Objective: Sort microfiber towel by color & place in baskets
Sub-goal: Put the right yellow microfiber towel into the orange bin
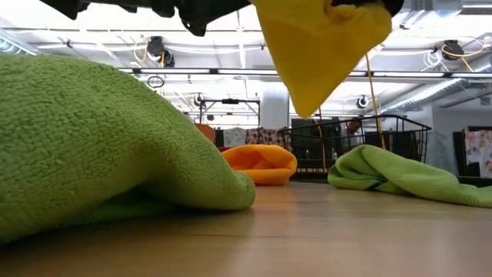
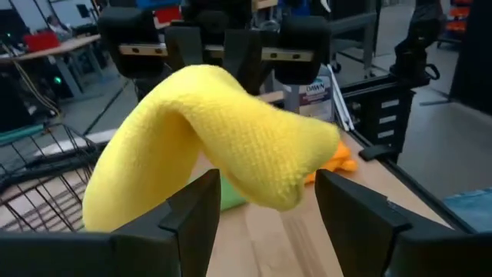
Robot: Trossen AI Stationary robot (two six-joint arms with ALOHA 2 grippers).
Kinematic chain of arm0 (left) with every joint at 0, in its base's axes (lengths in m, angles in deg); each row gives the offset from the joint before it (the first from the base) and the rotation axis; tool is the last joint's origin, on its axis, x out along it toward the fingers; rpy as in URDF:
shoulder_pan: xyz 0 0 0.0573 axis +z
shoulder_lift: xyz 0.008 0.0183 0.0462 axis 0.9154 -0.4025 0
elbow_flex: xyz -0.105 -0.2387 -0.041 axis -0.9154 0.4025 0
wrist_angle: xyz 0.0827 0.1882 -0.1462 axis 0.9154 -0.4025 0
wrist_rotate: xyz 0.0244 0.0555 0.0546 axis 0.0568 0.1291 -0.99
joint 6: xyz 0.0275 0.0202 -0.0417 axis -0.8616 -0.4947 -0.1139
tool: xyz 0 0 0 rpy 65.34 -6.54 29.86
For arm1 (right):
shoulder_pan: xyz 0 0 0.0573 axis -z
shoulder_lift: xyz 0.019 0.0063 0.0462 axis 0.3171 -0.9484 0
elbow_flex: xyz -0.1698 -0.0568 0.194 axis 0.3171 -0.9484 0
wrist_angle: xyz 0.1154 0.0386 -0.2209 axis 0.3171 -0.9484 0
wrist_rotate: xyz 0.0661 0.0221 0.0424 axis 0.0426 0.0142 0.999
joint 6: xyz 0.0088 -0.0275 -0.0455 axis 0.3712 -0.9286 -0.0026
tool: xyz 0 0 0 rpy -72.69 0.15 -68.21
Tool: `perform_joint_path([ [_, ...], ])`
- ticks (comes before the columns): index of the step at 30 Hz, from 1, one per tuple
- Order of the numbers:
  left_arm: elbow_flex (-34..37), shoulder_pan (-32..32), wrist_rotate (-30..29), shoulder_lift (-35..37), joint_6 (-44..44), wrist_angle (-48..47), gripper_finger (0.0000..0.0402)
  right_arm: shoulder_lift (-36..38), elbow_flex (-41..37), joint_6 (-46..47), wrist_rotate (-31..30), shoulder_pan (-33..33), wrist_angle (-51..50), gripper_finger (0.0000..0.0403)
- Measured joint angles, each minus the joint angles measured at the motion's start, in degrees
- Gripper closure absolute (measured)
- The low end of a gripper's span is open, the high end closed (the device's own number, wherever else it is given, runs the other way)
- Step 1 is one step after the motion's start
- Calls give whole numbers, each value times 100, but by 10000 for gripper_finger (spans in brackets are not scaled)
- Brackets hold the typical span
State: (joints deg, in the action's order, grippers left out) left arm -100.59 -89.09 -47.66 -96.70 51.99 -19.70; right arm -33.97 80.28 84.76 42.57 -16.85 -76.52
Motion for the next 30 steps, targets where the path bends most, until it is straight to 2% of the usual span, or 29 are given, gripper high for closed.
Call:
perform_joint_path([
  [4,0,-162,-5,289,-68,-303,182,-114,0,4,-178,-1,-57,381],
  [7,0,-340,-9,710,77,-1029,182,-200,0,70,-105,-2,-69,381],
  [10,0,-523,-373,1163,124,-1511,182,-295,0,220,63,-33,4,381],
  [13,0,-683,-730,1436,95,-1398,182,-411,2,-51,117,24,384,381],
  [15,0,-763,-765,1445,-158,-1076,182,-481,0,-287,212,79,666,381],
  [21,0,-807,-789,1026,-684,-277,177,-573,4,-965,520,185,1371,381],
  [24,0,-758,-788,808,-746,-190,150,-573,4,-997,662,272,1457,381],
  [30,0,-577,-811,437,-787,160,63,-607,5,-995,693,329,1472,381],
])
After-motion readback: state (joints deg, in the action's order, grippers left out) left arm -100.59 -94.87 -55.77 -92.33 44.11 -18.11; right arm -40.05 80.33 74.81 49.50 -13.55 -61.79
